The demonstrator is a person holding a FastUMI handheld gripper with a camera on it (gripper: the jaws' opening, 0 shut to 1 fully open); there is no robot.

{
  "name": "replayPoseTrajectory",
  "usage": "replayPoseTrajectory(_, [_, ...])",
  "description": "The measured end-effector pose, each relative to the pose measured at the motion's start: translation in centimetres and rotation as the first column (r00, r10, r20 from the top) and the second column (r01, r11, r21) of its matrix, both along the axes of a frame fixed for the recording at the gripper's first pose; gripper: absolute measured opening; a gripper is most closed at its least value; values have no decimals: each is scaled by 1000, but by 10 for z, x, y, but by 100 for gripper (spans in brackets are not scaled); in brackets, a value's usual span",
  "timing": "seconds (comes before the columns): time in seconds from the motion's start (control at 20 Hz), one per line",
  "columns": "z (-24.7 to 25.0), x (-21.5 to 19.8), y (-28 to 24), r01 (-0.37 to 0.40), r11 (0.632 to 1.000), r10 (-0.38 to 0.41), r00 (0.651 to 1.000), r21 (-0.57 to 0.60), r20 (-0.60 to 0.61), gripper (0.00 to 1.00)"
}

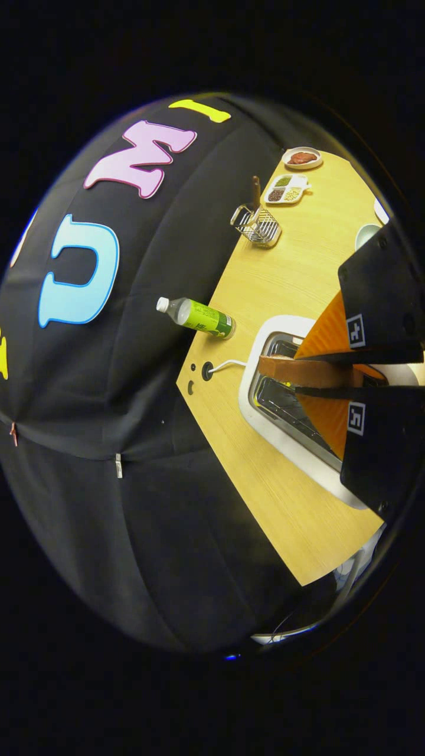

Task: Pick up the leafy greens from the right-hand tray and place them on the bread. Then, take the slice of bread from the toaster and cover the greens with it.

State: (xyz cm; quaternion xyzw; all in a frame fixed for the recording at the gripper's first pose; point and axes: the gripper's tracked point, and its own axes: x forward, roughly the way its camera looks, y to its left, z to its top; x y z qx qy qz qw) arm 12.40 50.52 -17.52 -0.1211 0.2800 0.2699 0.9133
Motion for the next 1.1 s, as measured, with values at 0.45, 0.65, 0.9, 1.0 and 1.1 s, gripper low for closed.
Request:
replayPoseTrajectory(0.45, [36, -12, -9, -23, 997, 23, 1000, 74, 4, 14])
replayPoseTrajectory(0.65, [69, -13, -25, 1, 990, -3, 1000, 144, 14, 14])
replayPoseTrajectory(0.9, [100, -7, -63, 49, 977, -59, 997, 207, 43, 14])
replayPoseTrajectory(1.0, [107, -4, -83, 79, 969, -92, 995, 234, 44, 14])
replayPoseTrajectory(1.1, [109, 0, -111, 115, 964, -129, 991, 240, 45, 14])
